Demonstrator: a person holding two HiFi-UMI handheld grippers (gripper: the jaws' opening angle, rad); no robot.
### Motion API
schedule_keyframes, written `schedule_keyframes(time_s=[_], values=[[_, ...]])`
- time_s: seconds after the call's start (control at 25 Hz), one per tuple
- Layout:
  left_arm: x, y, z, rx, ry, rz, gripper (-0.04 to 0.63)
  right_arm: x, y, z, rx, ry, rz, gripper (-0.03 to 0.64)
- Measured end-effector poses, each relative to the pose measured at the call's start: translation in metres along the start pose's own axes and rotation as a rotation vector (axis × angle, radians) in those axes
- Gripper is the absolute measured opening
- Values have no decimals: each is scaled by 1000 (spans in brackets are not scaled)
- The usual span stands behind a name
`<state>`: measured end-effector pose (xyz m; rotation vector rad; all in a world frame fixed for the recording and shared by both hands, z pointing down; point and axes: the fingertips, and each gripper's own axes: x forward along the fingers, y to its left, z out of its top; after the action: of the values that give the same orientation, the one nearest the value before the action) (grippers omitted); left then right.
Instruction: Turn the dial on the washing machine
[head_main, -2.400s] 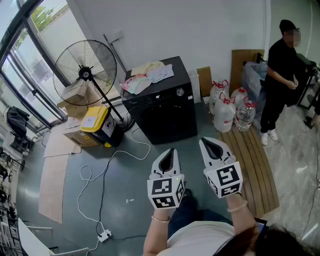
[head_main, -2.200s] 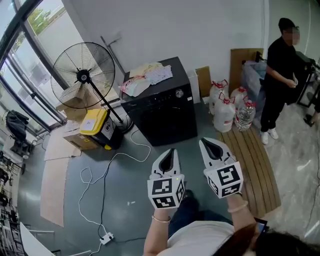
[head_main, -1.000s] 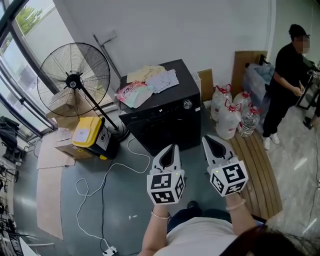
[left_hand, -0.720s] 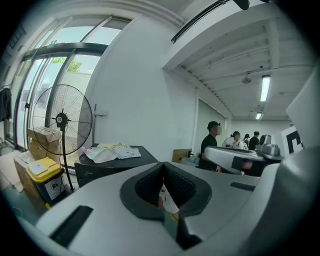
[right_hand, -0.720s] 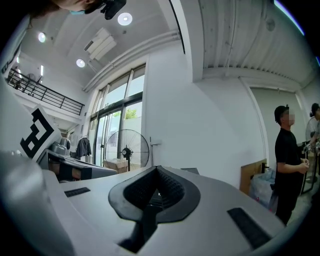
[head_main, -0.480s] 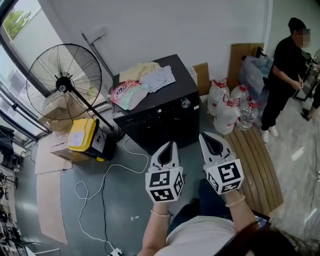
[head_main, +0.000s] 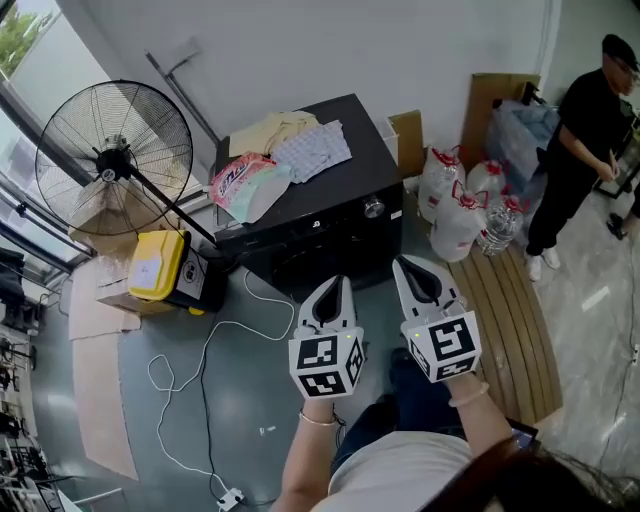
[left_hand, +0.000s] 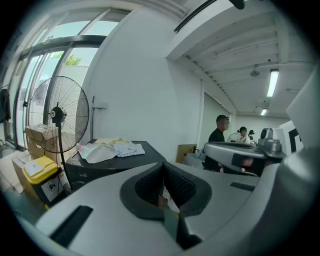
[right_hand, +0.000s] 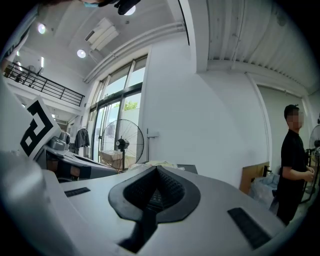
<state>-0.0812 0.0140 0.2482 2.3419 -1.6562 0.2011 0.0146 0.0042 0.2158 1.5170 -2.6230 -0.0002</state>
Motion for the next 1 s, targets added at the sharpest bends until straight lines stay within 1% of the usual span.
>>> schedule_keyframes(time_s=[0.2,0.44,0.8,1.0], values=[[36,16,0,-4,8,30,18,37,-21,-15,-11,34,23,23],[78,33,-8,-9,24,70,18,77,-44,-34,-48,70,58,23],[133,57,-30,-32,41,125,18,124,-70,-68,-83,122,114,23],[150,69,-46,-33,63,141,18,143,-77,-85,-100,146,128,23]])
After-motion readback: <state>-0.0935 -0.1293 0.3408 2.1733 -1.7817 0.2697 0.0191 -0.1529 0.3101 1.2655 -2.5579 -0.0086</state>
